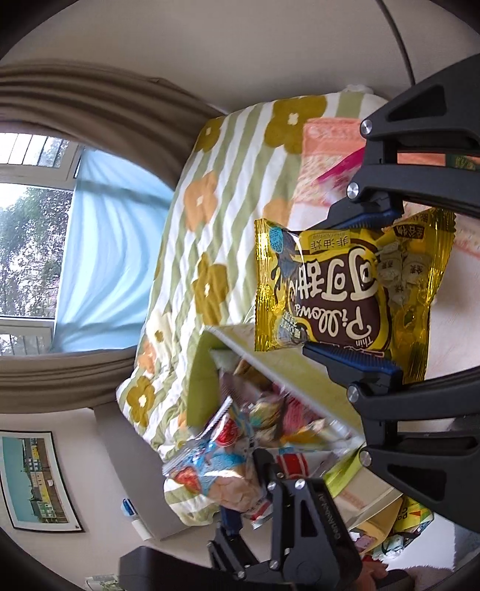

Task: Organize snacks
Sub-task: 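Carry both bags into the cardboard box and open both tools to release them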

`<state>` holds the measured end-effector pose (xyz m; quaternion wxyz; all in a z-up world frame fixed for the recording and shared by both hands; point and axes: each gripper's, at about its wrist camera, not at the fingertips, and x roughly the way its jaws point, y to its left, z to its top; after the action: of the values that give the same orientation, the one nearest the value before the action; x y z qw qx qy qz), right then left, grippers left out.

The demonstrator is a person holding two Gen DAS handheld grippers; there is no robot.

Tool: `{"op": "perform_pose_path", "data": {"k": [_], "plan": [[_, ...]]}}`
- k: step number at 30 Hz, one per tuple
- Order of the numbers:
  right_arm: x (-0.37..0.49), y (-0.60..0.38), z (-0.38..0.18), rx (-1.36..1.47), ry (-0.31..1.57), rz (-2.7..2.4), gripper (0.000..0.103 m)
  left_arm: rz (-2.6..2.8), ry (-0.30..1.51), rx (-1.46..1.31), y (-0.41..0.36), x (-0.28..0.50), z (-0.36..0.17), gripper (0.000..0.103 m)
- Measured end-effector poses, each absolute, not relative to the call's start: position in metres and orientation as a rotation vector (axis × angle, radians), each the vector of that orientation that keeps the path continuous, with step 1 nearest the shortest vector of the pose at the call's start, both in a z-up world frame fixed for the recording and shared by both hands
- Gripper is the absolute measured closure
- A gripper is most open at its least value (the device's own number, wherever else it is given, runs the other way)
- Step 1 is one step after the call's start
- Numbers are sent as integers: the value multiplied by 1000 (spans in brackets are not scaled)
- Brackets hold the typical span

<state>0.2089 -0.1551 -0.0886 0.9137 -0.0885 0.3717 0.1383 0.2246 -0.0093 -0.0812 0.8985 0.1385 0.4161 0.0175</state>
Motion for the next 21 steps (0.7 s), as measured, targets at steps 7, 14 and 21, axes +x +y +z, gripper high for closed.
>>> {"op": "perform_pose_path", "data": {"k": [7,14,21], "plan": [[230,-78,-89,-147,774,311,53,40,914,218,72,238,-93,51],[241,-23,-104,-96,809,288,53,-18,998,142,132,252,-122,50],[239,-8,-113,-83,851,245,53,-106,996,93,146,250,-134,0]]}}
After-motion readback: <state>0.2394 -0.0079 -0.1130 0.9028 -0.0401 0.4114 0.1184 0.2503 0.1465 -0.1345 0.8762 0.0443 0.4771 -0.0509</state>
